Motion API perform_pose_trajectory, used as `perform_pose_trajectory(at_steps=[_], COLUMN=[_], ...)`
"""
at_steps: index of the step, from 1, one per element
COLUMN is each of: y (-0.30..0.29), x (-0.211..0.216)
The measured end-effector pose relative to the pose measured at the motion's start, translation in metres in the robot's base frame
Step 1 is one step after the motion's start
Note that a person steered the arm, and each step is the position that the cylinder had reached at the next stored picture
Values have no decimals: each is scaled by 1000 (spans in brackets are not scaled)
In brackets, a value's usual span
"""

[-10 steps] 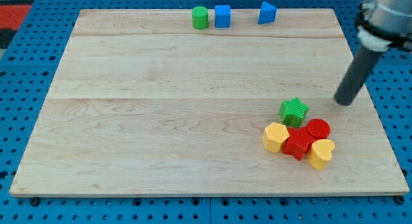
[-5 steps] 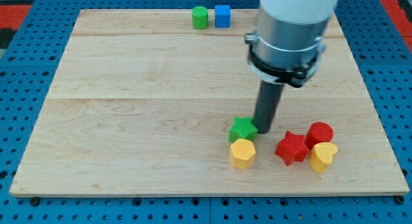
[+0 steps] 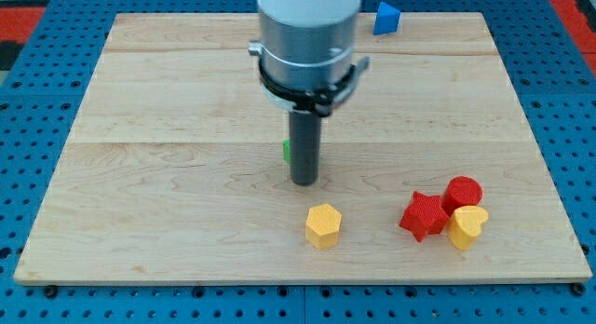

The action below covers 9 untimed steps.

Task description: Place the green star to the left side of the green cirle

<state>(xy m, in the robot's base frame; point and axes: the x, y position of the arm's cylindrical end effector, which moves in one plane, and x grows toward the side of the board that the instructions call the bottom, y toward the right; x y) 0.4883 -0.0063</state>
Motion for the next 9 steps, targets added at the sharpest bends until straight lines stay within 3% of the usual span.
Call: perform_pose_trajectory(at_steps=[3, 4, 7, 9], y=[-15, 28, 127, 54], x=[-104, -131, -143, -191])
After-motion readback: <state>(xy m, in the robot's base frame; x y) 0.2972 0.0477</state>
